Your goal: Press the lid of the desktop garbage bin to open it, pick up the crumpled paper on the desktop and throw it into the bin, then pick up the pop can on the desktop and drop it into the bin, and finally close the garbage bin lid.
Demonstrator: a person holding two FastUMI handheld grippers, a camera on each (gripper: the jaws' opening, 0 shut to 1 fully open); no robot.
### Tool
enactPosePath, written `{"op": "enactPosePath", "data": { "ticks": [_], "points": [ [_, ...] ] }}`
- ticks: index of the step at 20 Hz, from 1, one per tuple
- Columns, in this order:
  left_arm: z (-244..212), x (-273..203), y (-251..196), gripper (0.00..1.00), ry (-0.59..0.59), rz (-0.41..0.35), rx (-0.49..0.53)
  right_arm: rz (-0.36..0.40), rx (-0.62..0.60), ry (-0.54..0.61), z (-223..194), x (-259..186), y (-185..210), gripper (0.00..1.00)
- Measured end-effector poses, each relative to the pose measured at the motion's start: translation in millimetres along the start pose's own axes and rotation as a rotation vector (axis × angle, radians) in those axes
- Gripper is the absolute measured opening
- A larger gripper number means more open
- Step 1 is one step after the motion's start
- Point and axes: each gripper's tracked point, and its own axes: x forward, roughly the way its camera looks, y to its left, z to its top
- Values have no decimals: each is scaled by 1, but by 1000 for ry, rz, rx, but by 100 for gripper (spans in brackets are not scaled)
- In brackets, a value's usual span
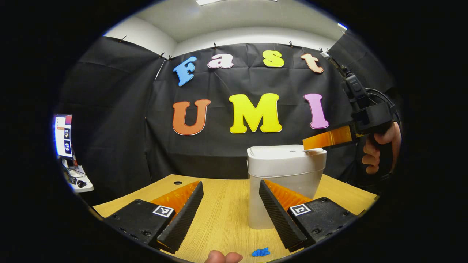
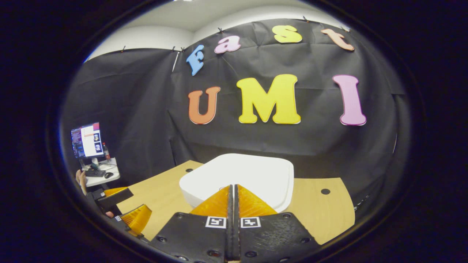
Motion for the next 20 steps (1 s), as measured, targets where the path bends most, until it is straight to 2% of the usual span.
{"op": "enactPosePath", "data": {
  "ticks": [3, 6, 10, 13, 19, 20],
  "points": [
    [-2, 1, 3, 99, 4, -1, -5, -20, 12, 12, -1, 12, -5, 0],
    [-7, 3, 2, 99, 14, -17, -7, 0, 33, 59, -4, 17, -8, 0],
    [-11, 1, 3, 99, 10, -4, -2, 15, -78, 102, -11, 17, -7, 1],
    [-9, -5, -1, 99, 2, 0, 7, 7, -88, 111, -15, 13, -6, 1],
    [-13, -9, -4, 99, 5, 1, 27, 20, -6, 15, 2, 4, -7, 0],
    [-11, -10, -4, 99, 5, -2, 30, 19, 5, 5, 4, 4, -9, 4]
  ]
}}
